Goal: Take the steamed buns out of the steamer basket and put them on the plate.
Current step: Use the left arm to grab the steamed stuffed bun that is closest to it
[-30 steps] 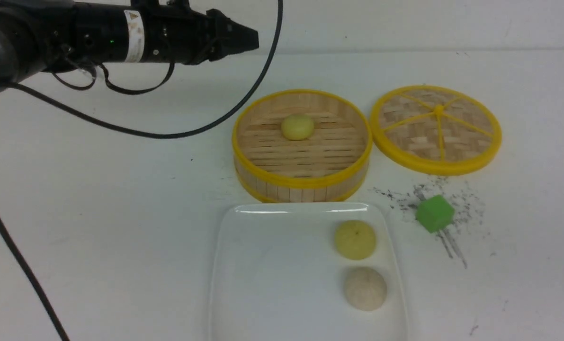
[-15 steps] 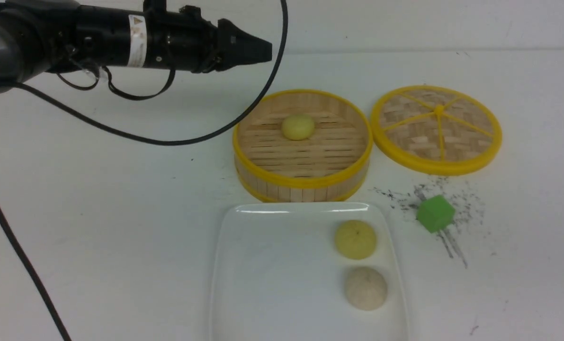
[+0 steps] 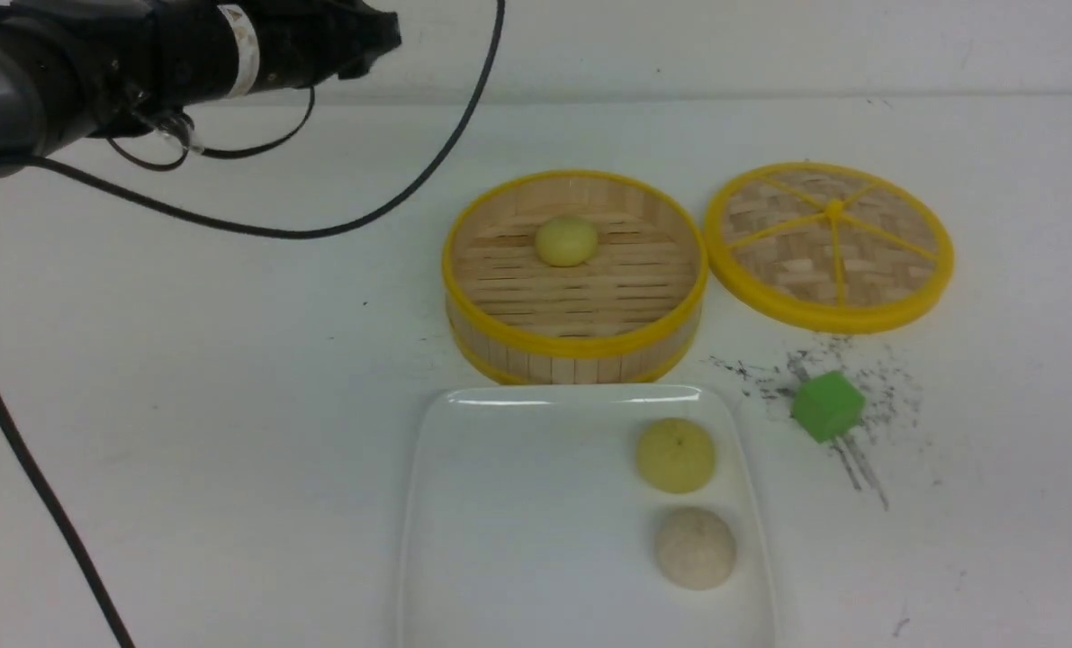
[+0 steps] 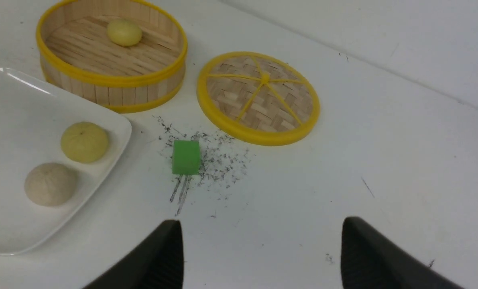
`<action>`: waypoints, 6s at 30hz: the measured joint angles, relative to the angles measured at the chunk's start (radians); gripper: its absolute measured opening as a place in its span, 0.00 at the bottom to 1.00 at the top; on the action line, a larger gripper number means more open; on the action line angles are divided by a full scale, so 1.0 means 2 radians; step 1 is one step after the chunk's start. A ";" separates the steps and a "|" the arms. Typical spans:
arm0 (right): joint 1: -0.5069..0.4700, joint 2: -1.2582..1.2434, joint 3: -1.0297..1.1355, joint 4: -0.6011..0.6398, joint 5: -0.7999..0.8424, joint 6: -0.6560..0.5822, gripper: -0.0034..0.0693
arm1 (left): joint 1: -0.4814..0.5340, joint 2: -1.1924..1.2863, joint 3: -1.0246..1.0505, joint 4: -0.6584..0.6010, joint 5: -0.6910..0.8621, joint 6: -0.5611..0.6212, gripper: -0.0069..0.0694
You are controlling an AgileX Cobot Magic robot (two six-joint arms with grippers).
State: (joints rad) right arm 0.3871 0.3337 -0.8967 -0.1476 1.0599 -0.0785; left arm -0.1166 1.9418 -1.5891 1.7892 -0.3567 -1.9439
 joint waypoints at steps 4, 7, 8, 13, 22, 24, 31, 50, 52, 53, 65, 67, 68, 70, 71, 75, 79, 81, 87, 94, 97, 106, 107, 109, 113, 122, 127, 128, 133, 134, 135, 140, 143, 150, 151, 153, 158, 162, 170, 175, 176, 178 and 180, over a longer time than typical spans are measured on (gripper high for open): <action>0.000 0.000 0.000 0.000 -0.001 0.004 0.75 | 0.006 0.000 0.004 -0.008 0.080 0.027 0.47; 0.000 0.000 0.000 0.000 -0.003 0.005 0.75 | 0.015 0.000 0.019 -0.014 0.126 0.070 0.46; 0.000 0.000 0.000 0.000 -0.003 0.005 0.75 | 0.017 0.000 0.026 -0.014 0.138 0.089 0.46; 0.000 0.000 0.000 -0.001 -0.003 0.005 0.75 | 0.025 0.000 0.053 -0.015 0.151 0.129 0.46; 0.000 0.000 0.000 -0.019 -0.004 0.005 0.75 | 0.026 0.000 0.106 -0.013 0.027 0.135 0.39; 0.000 0.000 0.000 -0.019 -0.005 0.005 0.75 | 0.026 0.000 0.106 -0.013 0.010 0.134 0.39; 0.000 0.000 0.000 -0.022 -0.012 0.005 0.75 | 0.026 -0.039 0.106 -0.009 -0.047 0.075 0.39; 0.000 0.000 0.000 -0.029 -0.028 0.005 0.75 | 0.022 -0.093 0.106 0.009 -0.423 -0.036 0.40; 0.000 0.000 0.000 -0.032 -0.028 0.005 0.75 | 0.021 -0.093 0.106 0.009 -0.424 -0.058 0.40; 0.000 0.000 0.000 -0.034 -0.028 0.005 0.75 | 0.021 -0.093 0.106 0.009 -0.424 -0.067 0.40; 0.000 0.000 0.000 -0.049 -0.030 0.005 0.75 | 0.021 -0.093 0.095 0.009 -0.425 -0.076 0.40; 0.000 0.000 0.000 -0.049 -0.030 0.005 0.75 | 0.021 -0.093 0.090 0.009 -0.422 -0.063 0.40; 0.000 0.000 0.000 -0.049 -0.030 0.005 0.75 | 0.021 -0.094 0.089 0.009 -0.403 -0.043 0.40; 0.000 0.000 0.000 -0.049 -0.030 0.005 0.75 | 0.021 -0.094 0.089 0.009 -0.356 -0.019 0.40; 0.000 0.000 0.000 -0.048 -0.031 0.005 0.75 | 0.021 -0.094 0.089 0.009 -0.324 -0.001 0.40; 0.000 0.000 0.000 -0.047 -0.035 0.005 0.75 | 0.021 -0.094 0.089 0.007 -0.094 0.050 0.40; 0.000 0.000 0.000 -0.045 -0.043 0.005 0.75 | 0.021 -0.094 0.089 -0.003 0.070 0.066 0.40; 0.000 0.000 0.000 -0.043 -0.044 0.005 0.75 | 0.021 -0.094 0.089 -0.011 0.143 0.074 0.40; 0.000 0.000 0.000 -0.043 -0.045 0.005 0.75 | 0.021 -0.094 0.089 -0.084 0.341 0.165 0.40; 0.000 0.000 0.000 -0.048 -0.046 0.005 0.75 | 0.021 -0.094 0.089 -0.303 0.474 0.483 0.40; 0.000 0.000 0.000 -0.055 -0.052 0.005 0.74 | 0.021 -0.094 0.089 -0.433 0.518 0.655 0.40; 0.000 0.000 0.000 -0.062 -0.055 0.005 0.73 | 0.003 -0.094 0.089 -0.814 0.513 0.976 0.40; 0.000 0.000 0.000 -0.062 -0.055 0.005 0.73 | -0.006 -0.094 0.089 -0.845 0.504 1.007 0.40; 0.000 0.000 0.000 -0.062 -0.055 0.005 0.73 | -0.015 -0.094 0.089 -0.880 0.492 1.044 0.40; 0.000 0.000 0.000 -0.062 -0.055 0.005 0.73 | -0.051 -0.094 0.081 -0.994 0.441 1.158 0.40; 0.000 0.000 0.000 -0.062 -0.055 0.005 0.73 | -0.102 -0.094 0.080 -1.129 0.314 1.252 0.40; 0.000 0.000 0.000 -0.062 -0.055 0.005 0.73 | -0.111 -0.090 0.080 -1.161 0.302 1.259 0.38; 0.000 0.000 0.000 -0.062 -0.055 0.005 0.73 | -0.112 -0.085 0.080 -1.165 0.299 1.261 0.38; 0.000 0.000 0.000 -0.062 -0.055 0.005 0.73 | -0.114 -0.052 0.079 -1.177 0.301 1.273 0.46; 0.000 0.000 0.000 -0.062 -0.055 0.005 0.73 | -0.114 -0.051 0.079 -1.177 0.301 1.273 0.46; 0.000 0.000 0.000 -0.061 -0.055 0.005 0.73 | -0.116 -0.042 0.079 -1.184 0.303 1.274 0.50; 0.000 0.000 0.000 -0.059 -0.054 0.005 0.73 | -0.125 -0.026 0.075 -1.208 0.305 1.276 0.59; 0.000 0.000 0.000 -0.052 -0.054 0.005 0.73 | -0.126 -0.015 0.057 -1.229 0.319 1.276 0.60; 0.000 0.000 0.000 -0.048 -0.032 0.005 0.73 | -0.126 0.028 -0.034 -1.233 0.400 1.269 0.59; 0.000 0.000 0.000 -0.048 -0.028 0.005 0.73 | -0.126 0.030 -0.043 -1.230 0.411 1.264 0.59; 0.000 0.000 0.000 -0.048 -0.024 0.005 0.73 | -0.125 0.032 -0.064 -1.216 0.431 1.250 0.58; 0.000 0.000 0.000 -0.047 -0.015 0.005 0.73 | -0.117 0.032 -0.112 -1.133 0.470 1.180 0.56; 0.000 0.000 0.000 -0.047 -0.015 0.005 0.73 | -0.112 0.036 -0.133 -1.065 0.498 1.111 0.53; 0.000 0.000 0.000 -0.046 -0.016 0.005 0.73 | -0.114 0.078 -0.140 -1.072 0.524 1.123 0.50; 0.000 0.000 0.000 -0.046 -0.016 0.005 0.73 | -0.114 0.096 -0.140 -1.114 0.532 1.164 0.49; 0.000 0.000 0.000 -0.045 -0.016 0.005 0.73 | -0.114 0.100 -0.140 -1.124 0.533 1.178 0.49; 0.000 0.000 0.000 -0.045 -0.016 0.005 0.73 | -0.114 0.105 -0.140 -1.143 0.533 1.197 0.49; 0.000 0.000 0.000 -0.045 -0.016 0.005 0.73 | -0.115 0.109 -0.140 -1.159 0.532 1.215 0.49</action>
State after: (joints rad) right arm 0.3871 0.3337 -0.8967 -0.2366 1.0275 -0.0685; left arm -0.3456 2.1594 -1.8687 -0.5294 0.7078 0.4866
